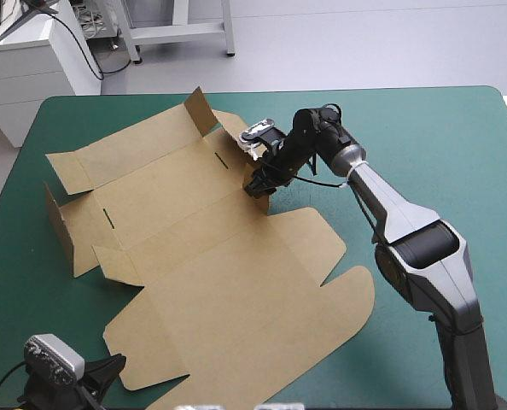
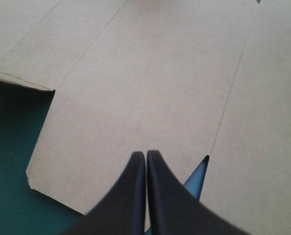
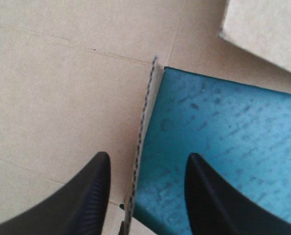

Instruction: Fold the box

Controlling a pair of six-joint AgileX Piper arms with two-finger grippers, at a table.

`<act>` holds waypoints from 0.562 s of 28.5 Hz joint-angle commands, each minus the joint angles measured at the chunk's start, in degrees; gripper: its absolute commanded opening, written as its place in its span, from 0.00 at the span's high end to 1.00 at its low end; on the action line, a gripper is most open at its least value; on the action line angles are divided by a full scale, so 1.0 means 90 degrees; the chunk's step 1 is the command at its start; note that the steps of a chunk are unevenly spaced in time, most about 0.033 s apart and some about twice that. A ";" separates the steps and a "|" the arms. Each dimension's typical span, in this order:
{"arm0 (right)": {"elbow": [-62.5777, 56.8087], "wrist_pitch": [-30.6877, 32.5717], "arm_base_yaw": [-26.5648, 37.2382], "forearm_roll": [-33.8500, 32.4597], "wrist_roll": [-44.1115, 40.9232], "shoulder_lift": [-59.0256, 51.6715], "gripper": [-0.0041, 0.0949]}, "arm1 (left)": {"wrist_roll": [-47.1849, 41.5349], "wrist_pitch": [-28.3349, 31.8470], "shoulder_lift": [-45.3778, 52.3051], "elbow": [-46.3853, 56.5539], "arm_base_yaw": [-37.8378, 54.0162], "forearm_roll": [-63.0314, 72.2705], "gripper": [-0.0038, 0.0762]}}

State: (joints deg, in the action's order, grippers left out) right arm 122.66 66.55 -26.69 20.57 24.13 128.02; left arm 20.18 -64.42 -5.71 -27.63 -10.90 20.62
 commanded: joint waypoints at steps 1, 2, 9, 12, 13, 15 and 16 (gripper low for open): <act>0.0201 -0.0242 -0.0010 0.0195 0.0066 -0.0422 0.73 | -0.0062 0.0366 -0.0085 -0.0137 -0.0001 0.0135 0.96; 0.0201 -0.0297 -0.0010 0.0195 0.0066 -0.0422 0.82 | -0.0062 0.0366 -0.0085 -0.0137 -0.0001 0.0135 0.96; 0.0201 -0.0354 -0.0010 0.0156 0.0016 -0.0422 0.97 | -0.0062 0.0366 -0.0085 -0.0137 -0.0001 0.0135 0.96; 0.0201 -0.0341 -0.0010 0.0071 0.0016 -0.0422 0.98 | -0.0062 0.0366 -0.0085 -0.0137 -0.0001 0.0135 0.96; 0.0201 -0.0341 -0.0010 -0.0010 0.0050 -0.0422 0.98 | -0.0062 0.0366 -0.0085 -0.0137 -0.0001 0.0135 0.96; 0.0201 -0.0283 -0.0010 -0.0177 0.0347 -0.0422 0.98 | -0.0062 0.0366 -0.0085 -0.0137 -0.0001 0.0135 0.96; 0.0201 -0.0191 -0.0010 -0.0327 0.0597 -0.0422 0.98 | -0.0062 0.0366 -0.0085 -0.0137 -0.0001 0.0135 0.96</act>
State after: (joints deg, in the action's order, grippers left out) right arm 122.66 64.49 -26.69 19.90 24.90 128.12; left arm 20.18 -64.42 -5.71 -27.63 -10.90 20.62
